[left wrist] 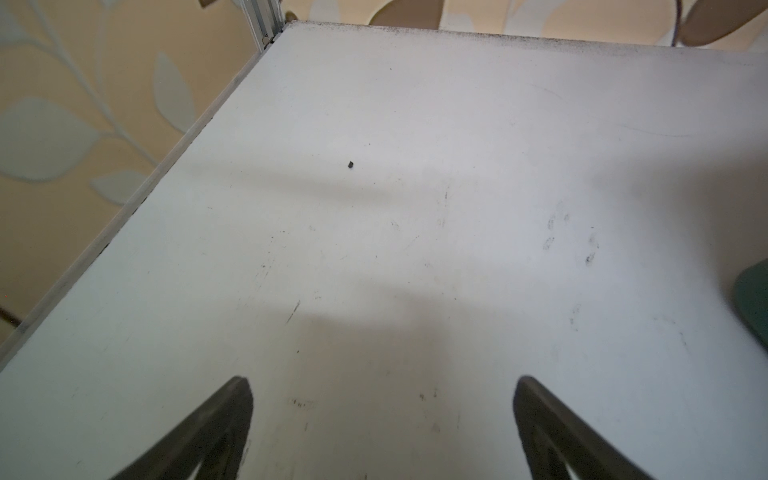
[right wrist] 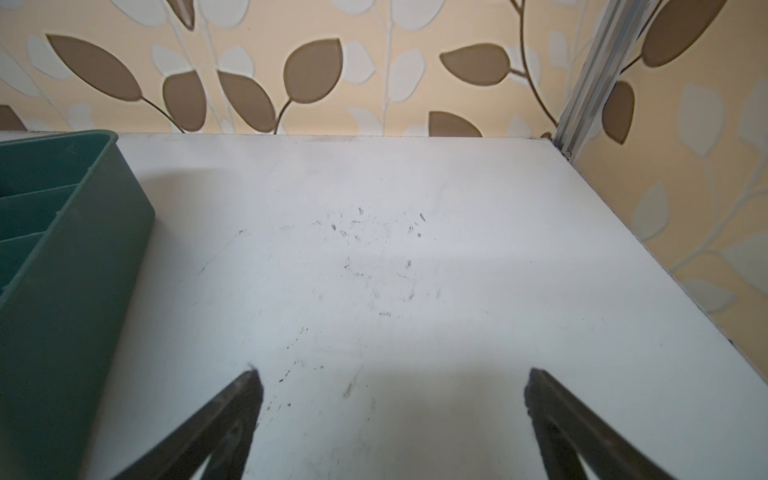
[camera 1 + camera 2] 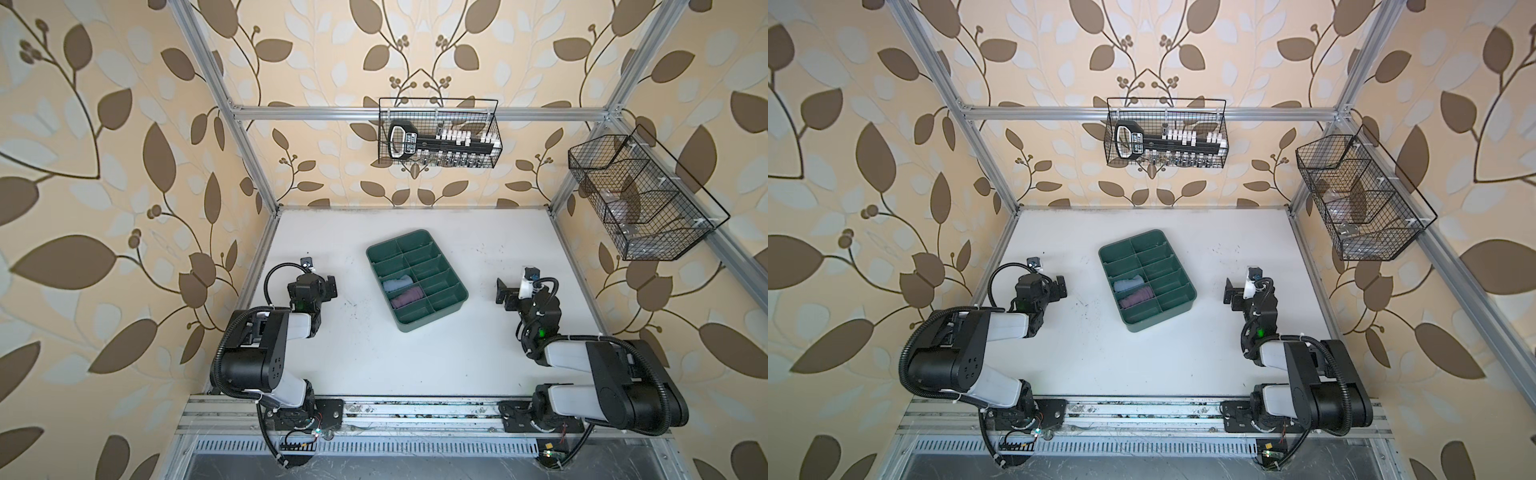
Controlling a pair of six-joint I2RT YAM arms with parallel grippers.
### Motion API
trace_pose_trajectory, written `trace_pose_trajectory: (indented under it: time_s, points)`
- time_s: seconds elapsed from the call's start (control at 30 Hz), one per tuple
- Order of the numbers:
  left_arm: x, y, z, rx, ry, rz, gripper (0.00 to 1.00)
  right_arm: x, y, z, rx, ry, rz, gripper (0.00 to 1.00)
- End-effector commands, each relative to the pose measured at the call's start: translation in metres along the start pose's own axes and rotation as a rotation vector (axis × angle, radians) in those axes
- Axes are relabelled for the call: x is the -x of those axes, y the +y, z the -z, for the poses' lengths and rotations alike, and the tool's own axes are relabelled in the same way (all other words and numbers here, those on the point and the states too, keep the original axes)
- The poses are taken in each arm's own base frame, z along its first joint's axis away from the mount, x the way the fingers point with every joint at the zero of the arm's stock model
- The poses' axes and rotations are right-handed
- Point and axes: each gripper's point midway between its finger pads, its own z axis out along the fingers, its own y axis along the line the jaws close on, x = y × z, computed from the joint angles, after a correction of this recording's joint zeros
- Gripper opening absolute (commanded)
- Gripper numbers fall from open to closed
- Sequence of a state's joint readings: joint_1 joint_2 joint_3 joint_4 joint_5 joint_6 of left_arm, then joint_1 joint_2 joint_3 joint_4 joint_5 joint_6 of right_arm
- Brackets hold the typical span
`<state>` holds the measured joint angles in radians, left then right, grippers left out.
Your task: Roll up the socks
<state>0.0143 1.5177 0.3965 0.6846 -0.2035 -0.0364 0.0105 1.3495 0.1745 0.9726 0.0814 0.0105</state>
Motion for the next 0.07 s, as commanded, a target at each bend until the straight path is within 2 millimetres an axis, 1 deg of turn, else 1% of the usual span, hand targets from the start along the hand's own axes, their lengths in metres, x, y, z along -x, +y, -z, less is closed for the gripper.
trace_pose_trajectory:
  time_s: [0.0,0.03]
  points:
    - [0.0155,-0.0032,0.0035,-0.023,-0.059,0.027,0.99,0.0128,0.0023,-0.001,0.009,-0.04,0.004,1.0]
    - [0.0151,-0.0032,0.0033,-0.023,-0.057,0.027,0.99,0.0129,0.0024,-0.0007,0.003,-0.041,0.008,1.0]
